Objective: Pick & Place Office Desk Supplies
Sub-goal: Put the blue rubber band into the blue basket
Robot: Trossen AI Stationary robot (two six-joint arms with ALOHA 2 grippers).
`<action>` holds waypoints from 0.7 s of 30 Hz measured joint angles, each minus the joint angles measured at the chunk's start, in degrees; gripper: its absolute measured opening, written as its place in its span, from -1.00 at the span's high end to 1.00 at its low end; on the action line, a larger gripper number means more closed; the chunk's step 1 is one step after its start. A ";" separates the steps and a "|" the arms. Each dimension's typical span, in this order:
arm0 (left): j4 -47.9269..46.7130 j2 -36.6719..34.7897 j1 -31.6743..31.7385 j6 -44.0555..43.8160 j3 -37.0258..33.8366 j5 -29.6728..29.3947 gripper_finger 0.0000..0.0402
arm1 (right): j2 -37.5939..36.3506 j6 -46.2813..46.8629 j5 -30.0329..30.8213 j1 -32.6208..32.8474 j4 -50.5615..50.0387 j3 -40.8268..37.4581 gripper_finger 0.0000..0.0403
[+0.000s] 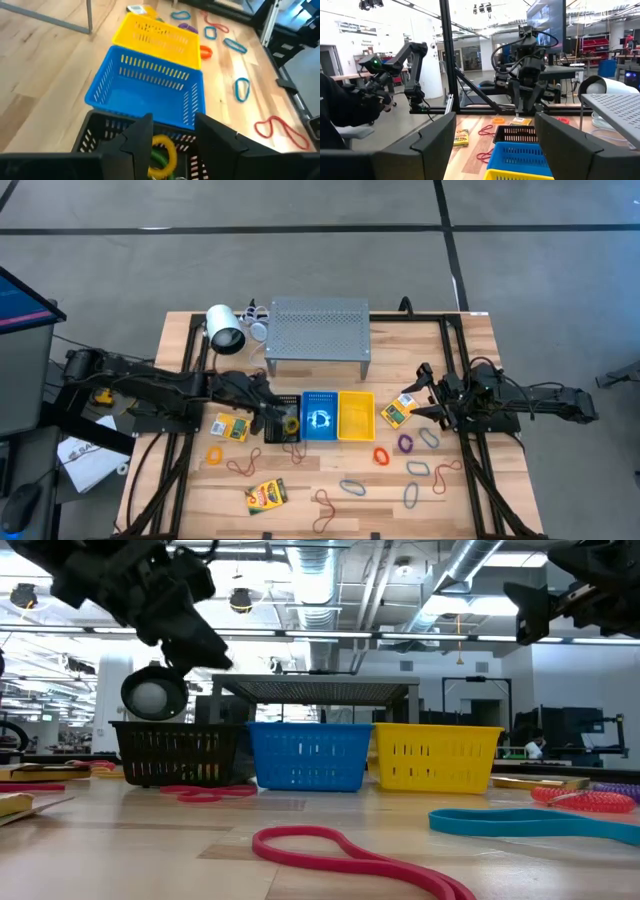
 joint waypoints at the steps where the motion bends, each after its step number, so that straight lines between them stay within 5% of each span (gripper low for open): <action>1: -1.10 -1.32 0.00 0.02 0.00 0.00 0.30 | 0.01 0.24 -0.02 0.00 0.12 0.00 -0.32; 10: -6.81 -9.05 0.00 -0.25 -0.02 0.04 0.31 | 0.00 1.52 0.00 0.00 0.78 0.00 -0.32; 21: -7.88 -10.17 0.00 0.95 -0.33 0.04 0.32 | 0.02 2.82 0.00 0.00 4.74 0.00 -0.32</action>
